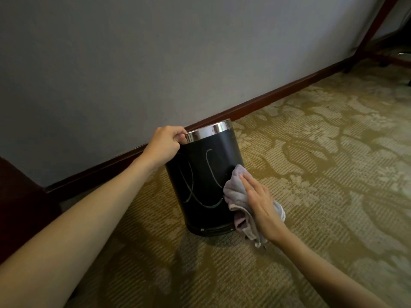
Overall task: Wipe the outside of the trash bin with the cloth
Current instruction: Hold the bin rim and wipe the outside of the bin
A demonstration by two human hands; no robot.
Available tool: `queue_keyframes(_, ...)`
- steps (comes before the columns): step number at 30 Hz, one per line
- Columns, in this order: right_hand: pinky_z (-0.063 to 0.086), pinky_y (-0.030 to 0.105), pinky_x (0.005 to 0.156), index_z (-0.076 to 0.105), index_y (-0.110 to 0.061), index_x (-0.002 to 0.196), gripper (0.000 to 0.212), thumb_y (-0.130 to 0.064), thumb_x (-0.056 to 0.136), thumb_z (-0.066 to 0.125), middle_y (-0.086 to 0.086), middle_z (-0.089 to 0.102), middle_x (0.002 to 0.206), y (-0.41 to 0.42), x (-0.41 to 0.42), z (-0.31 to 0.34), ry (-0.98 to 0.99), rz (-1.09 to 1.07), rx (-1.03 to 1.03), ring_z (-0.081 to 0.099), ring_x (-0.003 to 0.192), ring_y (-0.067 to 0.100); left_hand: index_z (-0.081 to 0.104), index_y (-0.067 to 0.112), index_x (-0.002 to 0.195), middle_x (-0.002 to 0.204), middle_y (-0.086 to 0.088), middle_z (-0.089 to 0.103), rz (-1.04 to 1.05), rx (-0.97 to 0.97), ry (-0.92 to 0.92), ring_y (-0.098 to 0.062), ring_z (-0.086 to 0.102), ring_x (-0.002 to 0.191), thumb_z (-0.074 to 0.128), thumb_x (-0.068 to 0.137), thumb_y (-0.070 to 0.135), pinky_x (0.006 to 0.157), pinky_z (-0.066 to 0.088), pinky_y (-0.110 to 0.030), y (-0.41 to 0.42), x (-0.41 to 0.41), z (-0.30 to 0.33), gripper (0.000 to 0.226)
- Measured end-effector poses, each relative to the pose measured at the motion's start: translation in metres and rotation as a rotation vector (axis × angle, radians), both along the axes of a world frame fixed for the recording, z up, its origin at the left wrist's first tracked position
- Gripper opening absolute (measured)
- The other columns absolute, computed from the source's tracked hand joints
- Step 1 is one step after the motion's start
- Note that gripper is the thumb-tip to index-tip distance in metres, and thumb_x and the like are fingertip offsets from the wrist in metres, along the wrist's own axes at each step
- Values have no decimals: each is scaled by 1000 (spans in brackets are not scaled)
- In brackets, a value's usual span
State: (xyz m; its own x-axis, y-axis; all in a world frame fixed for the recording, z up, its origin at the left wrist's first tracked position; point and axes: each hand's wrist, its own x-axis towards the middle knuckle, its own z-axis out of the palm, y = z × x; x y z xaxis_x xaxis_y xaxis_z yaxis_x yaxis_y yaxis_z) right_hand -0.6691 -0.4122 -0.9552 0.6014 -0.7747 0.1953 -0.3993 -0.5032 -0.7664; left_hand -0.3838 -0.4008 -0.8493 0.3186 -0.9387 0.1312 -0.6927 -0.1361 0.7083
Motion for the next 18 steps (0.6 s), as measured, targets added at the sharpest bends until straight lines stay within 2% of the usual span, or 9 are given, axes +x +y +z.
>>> queue_keyframes(2, 18, 50, 114, 29, -37, 144, 52, -47, 94, 34, -15, 25, 152, 1, -3, 1, -72, 3, 16, 19, 141, 6, 63, 25, 74, 79, 5, 69, -2, 14, 8, -8, 61, 81, 42, 96, 10, 64, 41, -23, 2, 0, 0, 35)
queue_keyframes(4, 27, 51, 111, 28, -21, 146, 67, -31, 86, 58, -2, 30, 152, 3, -6, -3, -55, -3, -62, 25, 141, 14, 64, 25, 76, 81, 5, 68, -5, 23, 3, -9, 60, 83, 42, 96, 10, 65, 41, -24, 2, -2, 0, 33)
queue_keyframes(6, 31, 50, 110, 27, -20, 145, 78, -28, 80, 70, 3, 29, 151, 5, -9, -11, -1, -14, -158, 28, 139, 19, 64, 25, 76, 83, 3, 68, -9, 20, -9, -11, 61, 84, 43, 96, 10, 68, 45, -27, 3, -4, 0, 33)
queue_keyframes(10, 40, 52, 96, 31, -32, 141, 79, -37, 75, 74, 6, 38, 145, 11, -10, -21, 146, -165, -303, 41, 122, 32, 62, 26, 75, 83, 0, 68, -17, 2, -30, -15, 61, 82, 44, 96, 10, 68, 48, -30, 3, -9, -2, 32)
queue_keyframes(13, 46, 53, 81, 42, -26, 136, 59, -37, 81, 61, 15, 48, 131, 16, -4, -20, 169, -185, -417, 49, 103, 35, 62, 28, 75, 83, 2, 68, -17, -6, -31, -13, 61, 82, 43, 96, 10, 67, 48, -29, 2, -12, -5, 32)
queue_keyframes(15, 47, 52, 76, 46, -21, 132, 49, -35, 85, 53, 18, 52, 123, 15, 1, -12, 151, -151, -477, 50, 96, 34, 63, 26, 78, 83, 2, 68, -1, -8, -24, -13, 62, 83, 44, 96, 11, 71, 50, -32, 1, -11, -7, 31)
queue_keyframes(18, 47, 47, 72, 56, -15, 127, 41, -25, 87, 51, 19, 56, 116, -2, 18, 13, 76, -77, -558, 50, 91, 33, 65, 24, 79, 82, 4, 68, 27, -17, -10, -12, 61, 82, 44, 96, 13, 71, 49, -32, 2, -8, -6, 29)
